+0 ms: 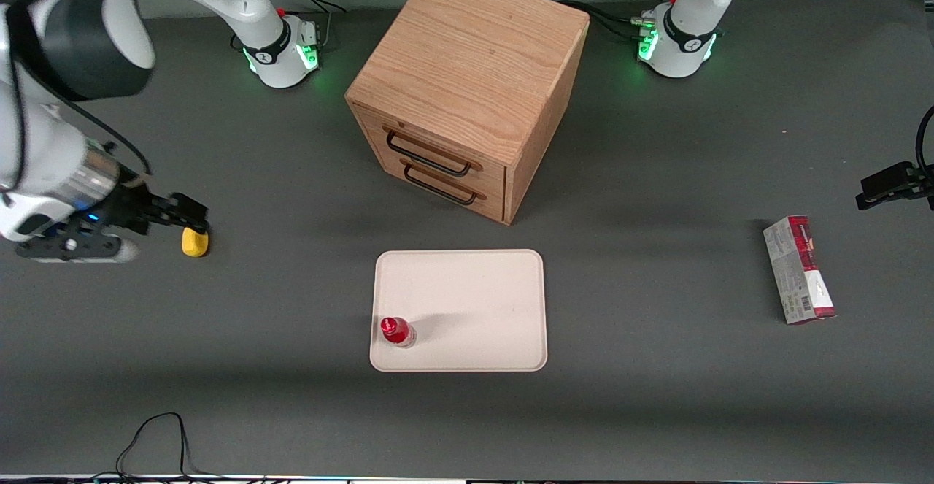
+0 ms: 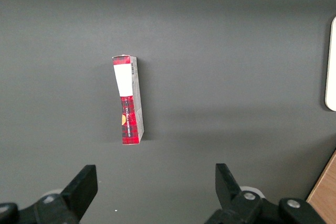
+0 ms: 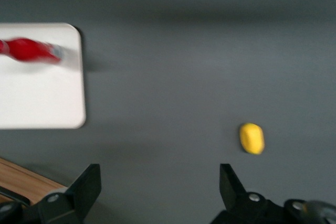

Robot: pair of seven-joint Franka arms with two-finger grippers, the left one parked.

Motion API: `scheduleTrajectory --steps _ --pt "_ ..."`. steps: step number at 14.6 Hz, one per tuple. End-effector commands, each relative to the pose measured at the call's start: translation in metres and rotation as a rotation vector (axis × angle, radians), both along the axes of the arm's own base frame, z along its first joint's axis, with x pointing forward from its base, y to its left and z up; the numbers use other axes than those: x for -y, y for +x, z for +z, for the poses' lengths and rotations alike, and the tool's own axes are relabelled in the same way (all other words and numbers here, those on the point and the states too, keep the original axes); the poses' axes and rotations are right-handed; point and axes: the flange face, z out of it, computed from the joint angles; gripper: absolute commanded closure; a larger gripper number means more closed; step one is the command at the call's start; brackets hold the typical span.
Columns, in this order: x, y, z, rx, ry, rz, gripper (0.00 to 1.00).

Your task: Place coke bottle on tray

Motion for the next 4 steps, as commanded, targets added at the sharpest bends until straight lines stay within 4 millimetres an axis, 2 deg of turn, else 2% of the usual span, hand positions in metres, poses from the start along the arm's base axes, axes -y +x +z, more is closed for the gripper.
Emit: scheduleTrajectory --steps 1,4 --pt "0.0089 -0.0214 0.0128 -0.016 0.018 0.033 0.0" --pt "0.0156 -0.0177 0.0185 -0.015 0.013 0.02 0.0"
